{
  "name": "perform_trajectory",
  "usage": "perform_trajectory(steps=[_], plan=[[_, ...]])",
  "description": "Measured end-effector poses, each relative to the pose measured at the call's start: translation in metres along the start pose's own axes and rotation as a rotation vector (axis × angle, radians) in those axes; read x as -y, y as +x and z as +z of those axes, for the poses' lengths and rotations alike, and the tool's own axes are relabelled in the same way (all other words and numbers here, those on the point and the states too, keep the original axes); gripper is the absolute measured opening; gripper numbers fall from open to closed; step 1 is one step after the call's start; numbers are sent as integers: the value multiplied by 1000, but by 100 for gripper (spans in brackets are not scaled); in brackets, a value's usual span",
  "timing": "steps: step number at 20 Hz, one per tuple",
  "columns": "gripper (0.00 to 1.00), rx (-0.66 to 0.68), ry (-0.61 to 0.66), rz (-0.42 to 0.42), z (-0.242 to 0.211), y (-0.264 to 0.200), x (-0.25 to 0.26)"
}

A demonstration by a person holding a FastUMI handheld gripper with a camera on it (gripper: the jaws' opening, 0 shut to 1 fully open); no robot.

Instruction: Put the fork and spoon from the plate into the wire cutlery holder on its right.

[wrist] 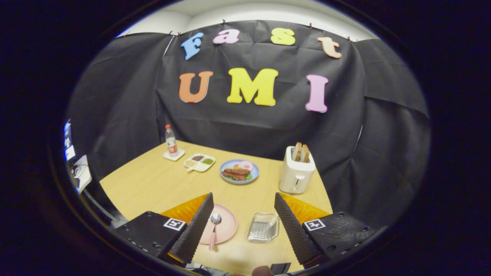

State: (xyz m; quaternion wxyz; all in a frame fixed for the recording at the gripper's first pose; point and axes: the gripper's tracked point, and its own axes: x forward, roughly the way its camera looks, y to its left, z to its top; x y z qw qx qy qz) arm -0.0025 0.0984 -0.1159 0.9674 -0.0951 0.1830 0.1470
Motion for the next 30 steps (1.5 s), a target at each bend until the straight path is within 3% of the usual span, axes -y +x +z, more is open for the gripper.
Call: perform_trajectory(steps=[8,13,18,22,25,28,29,30], plan=[[96,-423,-3,125,-107,20,-49],[95,-599,90,115,-157,32,-60],[93,-717,98,102,-193,46,-67],[71,-777,71,105,-208,58,-68],[68,-825,55,120,-215,64,-69],[35,-861,48,131,-223,68,-72],[36,-870,49,137,-225,71,-72],[29,-869,58,131,-224,70,-72]])
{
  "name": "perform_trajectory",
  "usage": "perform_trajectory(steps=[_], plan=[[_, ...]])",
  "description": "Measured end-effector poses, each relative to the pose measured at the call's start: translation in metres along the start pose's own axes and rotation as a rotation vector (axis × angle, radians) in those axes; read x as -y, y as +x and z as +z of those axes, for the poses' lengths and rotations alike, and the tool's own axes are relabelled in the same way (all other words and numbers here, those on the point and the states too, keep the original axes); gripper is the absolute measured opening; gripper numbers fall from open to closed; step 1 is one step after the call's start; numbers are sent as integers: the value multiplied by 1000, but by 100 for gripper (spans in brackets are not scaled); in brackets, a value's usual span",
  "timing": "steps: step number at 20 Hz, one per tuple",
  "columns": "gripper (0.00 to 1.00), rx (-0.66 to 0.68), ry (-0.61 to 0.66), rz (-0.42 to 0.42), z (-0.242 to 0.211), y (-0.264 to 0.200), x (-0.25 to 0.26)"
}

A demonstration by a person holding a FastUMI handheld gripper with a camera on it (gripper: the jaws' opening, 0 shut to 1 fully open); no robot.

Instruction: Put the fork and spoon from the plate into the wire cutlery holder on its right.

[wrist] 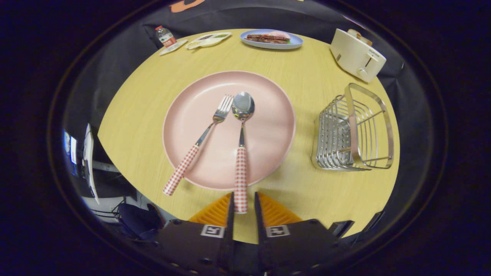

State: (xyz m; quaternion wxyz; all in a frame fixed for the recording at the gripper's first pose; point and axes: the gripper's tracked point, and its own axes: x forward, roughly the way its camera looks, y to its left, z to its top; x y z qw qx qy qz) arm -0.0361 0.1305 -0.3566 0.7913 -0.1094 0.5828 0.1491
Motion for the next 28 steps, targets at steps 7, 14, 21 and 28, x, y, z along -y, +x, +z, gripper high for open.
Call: perform_trajectory(steps=[7,14,21,28], plan=[[5,22,23,25,16,-31,-2],[5,43,84,78,21,-58,-3],[1,95,168,132,37,-95,-3],[0,177,251,118,46,-157,36]])
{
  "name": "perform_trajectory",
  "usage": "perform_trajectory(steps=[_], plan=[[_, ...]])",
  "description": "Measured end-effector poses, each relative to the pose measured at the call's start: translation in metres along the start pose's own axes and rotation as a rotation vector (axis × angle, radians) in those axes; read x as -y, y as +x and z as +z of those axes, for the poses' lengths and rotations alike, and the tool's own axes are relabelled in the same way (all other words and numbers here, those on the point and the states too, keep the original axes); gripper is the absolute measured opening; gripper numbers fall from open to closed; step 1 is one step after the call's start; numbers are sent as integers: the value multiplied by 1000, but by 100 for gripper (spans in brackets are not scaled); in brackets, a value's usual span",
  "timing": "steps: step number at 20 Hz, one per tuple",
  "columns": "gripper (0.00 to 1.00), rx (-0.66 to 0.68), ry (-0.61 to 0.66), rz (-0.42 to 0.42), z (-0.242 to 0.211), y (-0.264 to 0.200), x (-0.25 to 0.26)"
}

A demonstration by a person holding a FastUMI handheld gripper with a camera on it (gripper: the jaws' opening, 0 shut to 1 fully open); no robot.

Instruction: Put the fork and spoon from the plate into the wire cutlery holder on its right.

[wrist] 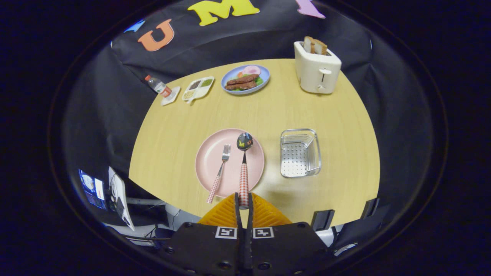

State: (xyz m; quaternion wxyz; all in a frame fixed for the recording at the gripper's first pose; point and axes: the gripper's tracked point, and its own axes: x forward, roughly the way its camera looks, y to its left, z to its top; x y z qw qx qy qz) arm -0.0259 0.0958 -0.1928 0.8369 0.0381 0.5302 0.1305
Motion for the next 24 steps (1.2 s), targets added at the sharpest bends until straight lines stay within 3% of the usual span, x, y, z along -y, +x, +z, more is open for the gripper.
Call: perform_trajectory(steps=[5,11,17,24], plan=[[0,48,69,-14,18,-40,25],[0,31,161,-69,9,-59,67],[1,-57,221,-78,-2,-37,78],[1,-50,233,-117,18,-15,86]])
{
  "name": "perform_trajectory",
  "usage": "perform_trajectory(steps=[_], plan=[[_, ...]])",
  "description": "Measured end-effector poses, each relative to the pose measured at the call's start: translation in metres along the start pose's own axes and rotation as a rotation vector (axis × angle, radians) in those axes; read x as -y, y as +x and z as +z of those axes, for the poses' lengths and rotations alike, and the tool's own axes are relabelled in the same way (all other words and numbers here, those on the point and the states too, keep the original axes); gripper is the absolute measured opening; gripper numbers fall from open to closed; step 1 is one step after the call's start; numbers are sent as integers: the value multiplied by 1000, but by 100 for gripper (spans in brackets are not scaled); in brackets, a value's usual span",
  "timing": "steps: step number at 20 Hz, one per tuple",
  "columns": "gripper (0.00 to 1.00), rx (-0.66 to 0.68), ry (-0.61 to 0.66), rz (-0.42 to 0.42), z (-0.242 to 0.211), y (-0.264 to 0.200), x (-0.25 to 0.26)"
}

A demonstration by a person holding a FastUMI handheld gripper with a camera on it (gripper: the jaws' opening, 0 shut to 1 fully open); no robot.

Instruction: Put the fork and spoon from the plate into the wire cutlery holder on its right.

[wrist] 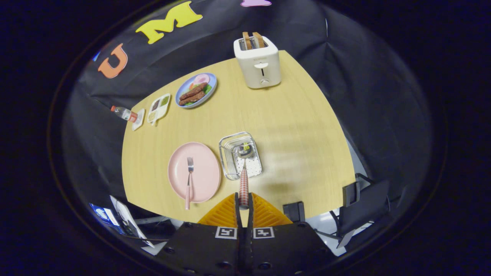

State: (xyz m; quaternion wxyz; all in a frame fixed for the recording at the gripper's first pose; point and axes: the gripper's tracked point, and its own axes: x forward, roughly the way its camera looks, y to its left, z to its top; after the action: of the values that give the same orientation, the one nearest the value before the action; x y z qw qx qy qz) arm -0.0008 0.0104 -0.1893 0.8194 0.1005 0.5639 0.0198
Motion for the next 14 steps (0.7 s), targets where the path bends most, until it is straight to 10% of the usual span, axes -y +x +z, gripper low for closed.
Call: perform_trajectory(steps=[14], plan=[[46,86,6,7,13,-8,-17]])
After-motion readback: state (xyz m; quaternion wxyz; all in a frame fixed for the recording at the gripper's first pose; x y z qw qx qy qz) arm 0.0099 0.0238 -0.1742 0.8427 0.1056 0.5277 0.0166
